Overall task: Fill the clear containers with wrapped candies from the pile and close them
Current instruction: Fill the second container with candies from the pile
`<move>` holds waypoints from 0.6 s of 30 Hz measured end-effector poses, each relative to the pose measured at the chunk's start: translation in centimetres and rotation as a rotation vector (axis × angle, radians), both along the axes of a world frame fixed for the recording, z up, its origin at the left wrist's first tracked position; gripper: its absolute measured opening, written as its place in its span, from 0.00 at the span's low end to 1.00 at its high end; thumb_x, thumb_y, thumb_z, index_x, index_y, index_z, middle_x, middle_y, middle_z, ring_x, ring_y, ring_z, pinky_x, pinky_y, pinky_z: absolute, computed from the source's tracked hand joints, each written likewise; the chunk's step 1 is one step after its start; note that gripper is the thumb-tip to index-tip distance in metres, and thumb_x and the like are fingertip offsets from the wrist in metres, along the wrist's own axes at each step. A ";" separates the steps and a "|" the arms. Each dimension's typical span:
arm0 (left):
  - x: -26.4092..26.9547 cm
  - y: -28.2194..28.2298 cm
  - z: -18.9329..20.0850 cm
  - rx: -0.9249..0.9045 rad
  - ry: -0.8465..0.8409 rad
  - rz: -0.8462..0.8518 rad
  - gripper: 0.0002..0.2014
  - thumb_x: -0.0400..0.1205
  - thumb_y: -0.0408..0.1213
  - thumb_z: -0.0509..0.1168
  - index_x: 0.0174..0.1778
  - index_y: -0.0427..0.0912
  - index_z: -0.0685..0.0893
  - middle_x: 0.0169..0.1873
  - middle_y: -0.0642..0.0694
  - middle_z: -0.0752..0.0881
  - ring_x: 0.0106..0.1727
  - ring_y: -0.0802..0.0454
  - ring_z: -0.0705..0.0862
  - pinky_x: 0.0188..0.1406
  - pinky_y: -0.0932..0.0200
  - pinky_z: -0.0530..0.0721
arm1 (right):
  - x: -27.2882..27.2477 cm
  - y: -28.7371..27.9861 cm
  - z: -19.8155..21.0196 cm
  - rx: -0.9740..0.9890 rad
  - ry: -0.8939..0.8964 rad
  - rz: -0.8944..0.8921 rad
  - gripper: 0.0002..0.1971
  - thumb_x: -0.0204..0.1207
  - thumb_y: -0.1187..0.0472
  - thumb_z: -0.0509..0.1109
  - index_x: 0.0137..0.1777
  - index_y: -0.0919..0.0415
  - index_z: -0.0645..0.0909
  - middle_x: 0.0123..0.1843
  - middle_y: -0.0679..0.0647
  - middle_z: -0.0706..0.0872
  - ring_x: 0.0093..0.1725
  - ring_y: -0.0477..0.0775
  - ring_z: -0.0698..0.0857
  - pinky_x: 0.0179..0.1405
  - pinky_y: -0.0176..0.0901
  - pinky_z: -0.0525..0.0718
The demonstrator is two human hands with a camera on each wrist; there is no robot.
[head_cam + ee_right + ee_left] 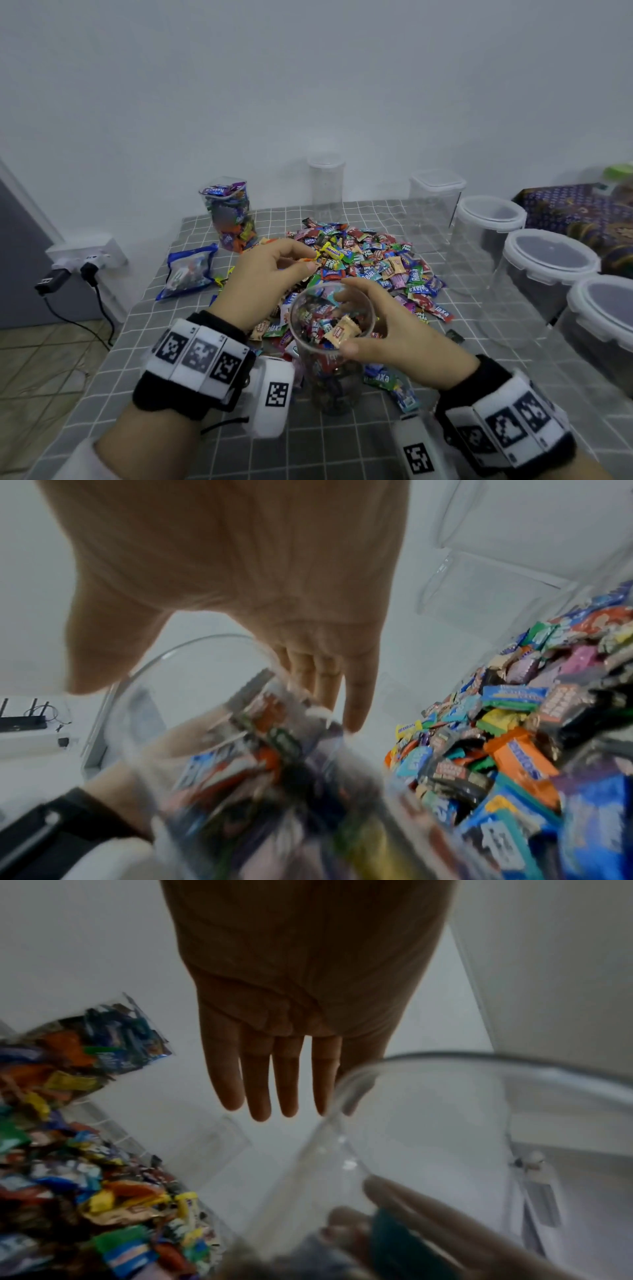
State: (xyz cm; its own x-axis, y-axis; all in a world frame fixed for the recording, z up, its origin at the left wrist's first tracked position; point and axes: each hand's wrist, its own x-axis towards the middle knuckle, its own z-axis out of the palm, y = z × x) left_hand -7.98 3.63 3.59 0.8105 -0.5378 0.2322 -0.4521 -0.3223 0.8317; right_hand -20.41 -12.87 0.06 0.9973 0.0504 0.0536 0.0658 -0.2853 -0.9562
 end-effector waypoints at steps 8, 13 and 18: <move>4.2 -1.4 -2.6 0.471 -0.036 0.000 0.18 0.78 0.47 0.70 0.64 0.55 0.79 0.63 0.56 0.79 0.63 0.54 0.78 0.59 0.56 0.75 | 3.7 -3.6 2.0 -0.223 0.067 -0.238 0.24 0.78 0.39 0.60 0.70 0.48 0.73 0.69 0.44 0.78 0.63 0.40 0.77 0.65 0.42 0.74; 6.0 -3.6 -3.7 0.787 -0.014 -0.065 0.41 0.72 0.56 0.73 0.79 0.54 0.64 0.78 0.46 0.65 0.76 0.46 0.68 0.73 0.44 0.71 | 8.2 -4.6 0.7 -0.692 0.209 -0.185 0.37 0.77 0.45 0.67 0.82 0.55 0.56 0.81 0.55 0.63 0.78 0.55 0.65 0.76 0.52 0.66; 6.8 -4.9 -4.7 0.950 0.013 -0.153 0.50 0.71 0.54 0.75 0.83 0.54 0.51 0.81 0.40 0.56 0.78 0.41 0.64 0.72 0.42 0.71 | 11.1 -3.9 -0.3 -0.921 0.369 -0.014 0.47 0.73 0.39 0.70 0.83 0.49 0.45 0.83 0.58 0.56 0.79 0.61 0.62 0.75 0.56 0.66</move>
State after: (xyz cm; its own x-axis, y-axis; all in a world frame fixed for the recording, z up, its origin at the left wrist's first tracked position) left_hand -1.18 -1.24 -1.07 0.7155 -0.5968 -0.3631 -0.5377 -0.8023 0.2593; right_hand -9.26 -16.73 -0.28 0.9443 -0.0956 -0.3147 -0.2005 -0.9258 -0.3203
